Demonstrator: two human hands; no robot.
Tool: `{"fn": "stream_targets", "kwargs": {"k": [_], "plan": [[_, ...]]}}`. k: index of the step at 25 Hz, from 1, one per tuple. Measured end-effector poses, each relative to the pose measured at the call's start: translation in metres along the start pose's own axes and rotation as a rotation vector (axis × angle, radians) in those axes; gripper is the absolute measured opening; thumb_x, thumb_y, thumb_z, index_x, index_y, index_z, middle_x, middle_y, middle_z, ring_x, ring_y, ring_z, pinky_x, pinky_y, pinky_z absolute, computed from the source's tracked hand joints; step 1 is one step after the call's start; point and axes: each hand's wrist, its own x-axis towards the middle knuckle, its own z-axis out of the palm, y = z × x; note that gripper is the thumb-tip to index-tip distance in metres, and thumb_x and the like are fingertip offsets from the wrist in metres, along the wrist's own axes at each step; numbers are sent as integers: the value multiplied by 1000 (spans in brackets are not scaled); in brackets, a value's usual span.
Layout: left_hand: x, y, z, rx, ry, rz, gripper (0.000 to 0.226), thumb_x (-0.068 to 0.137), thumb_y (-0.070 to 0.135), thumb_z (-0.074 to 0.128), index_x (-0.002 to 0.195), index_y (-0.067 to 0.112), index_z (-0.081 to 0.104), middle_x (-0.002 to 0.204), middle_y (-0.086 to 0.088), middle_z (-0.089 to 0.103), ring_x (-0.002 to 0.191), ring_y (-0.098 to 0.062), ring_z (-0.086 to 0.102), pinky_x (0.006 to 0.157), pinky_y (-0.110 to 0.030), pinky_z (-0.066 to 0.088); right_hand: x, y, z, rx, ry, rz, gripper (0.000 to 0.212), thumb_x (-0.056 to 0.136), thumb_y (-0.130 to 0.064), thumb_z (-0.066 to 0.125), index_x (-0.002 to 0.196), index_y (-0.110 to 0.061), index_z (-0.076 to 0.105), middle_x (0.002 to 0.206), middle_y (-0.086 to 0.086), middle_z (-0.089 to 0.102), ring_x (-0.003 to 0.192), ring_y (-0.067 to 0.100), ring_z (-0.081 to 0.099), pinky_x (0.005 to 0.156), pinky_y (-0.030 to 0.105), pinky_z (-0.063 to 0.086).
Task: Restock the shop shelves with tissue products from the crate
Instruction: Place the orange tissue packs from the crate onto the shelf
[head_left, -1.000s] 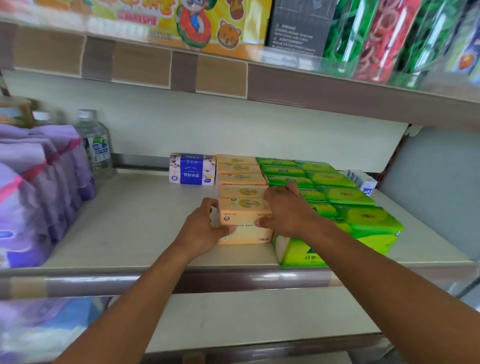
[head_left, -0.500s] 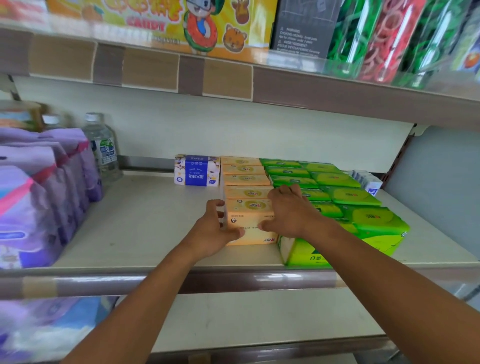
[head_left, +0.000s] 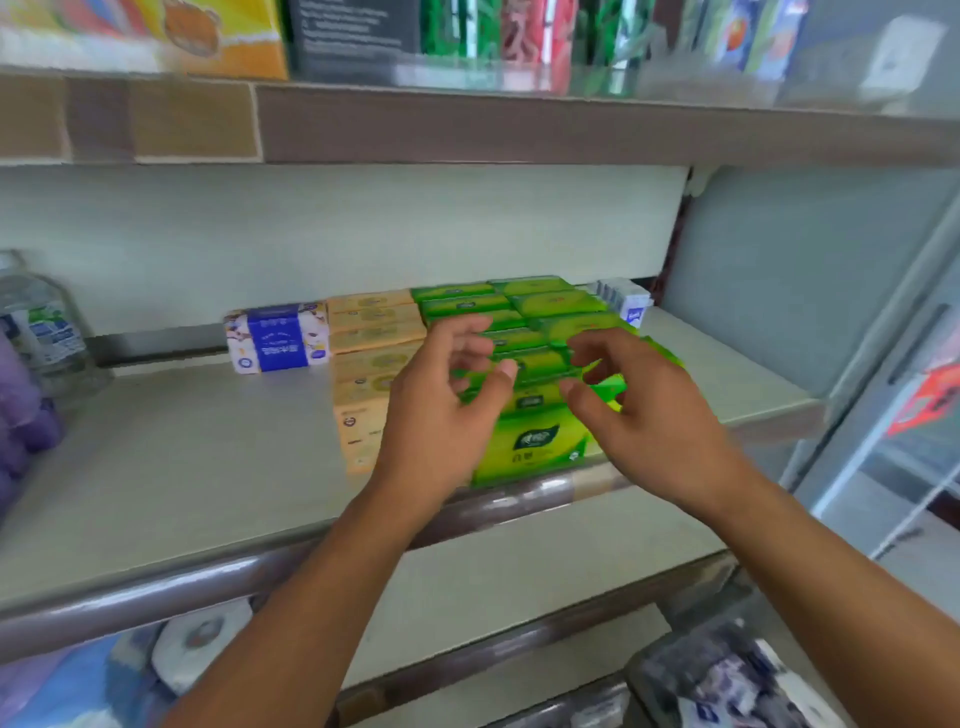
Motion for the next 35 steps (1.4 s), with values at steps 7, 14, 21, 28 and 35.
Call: {"fn": "stream_targets", "kwargs": {"k": [7, 14, 21, 28, 35], "plan": [[-69, 10, 172, -133, -594, -57, 22, 85, 19, 68, 103, 29, 60, 93, 9, 65, 83, -3, 63, 73, -19, 50, -157, 112, -100, -87, 231, 527, 23, 92, -24, 59, 115, -25, 59, 96, -13, 66, 90, 2, 61, 70, 7, 41], [-179, -18, 318, -63, -1101, -239, 15, 88, 20, 66, 103, 23, 65, 91, 8, 68, 84, -3, 64, 80, -19, 49, -299, 201, -142, -126, 199, 1042, 22, 90, -21, 62, 112, -19, 59, 82, -19, 57, 75, -1, 57, 76, 13, 44], [-272, -80, 398, 120, -1348, -467, 17, 91, 26, 62, 108, 23, 62, 91, 12, 64, 84, -3, 62, 64, -5, 41, -443, 315, -81, -93, -359, 1507, 58, 90, -36, 61, 139, -11, 44, 129, 8, 60, 119, 26, 55, 96, 28, 41], [-335, -123, 454, 214, -1384, -556, 20, 90, 30, 63, 109, 24, 61, 97, 7, 67, 87, -7, 64, 69, -18, 46, -518, 397, -4, -44, -435, 1789, 97, 77, -72, 55, 153, -27, 16, 159, 14, 16, 146, 31, 18, 112, 42, 31], [-349, -143, 454, 307, -1424, -615, 21, 90, 32, 61, 110, 26, 59, 97, 11, 64, 89, -7, 62, 74, -23, 45, -528, 411, 14, -113, -390, 1860, 82, 69, -62, 60, 139, -27, 37, 141, 21, 38, 127, 40, 42, 104, 44, 40]]}}
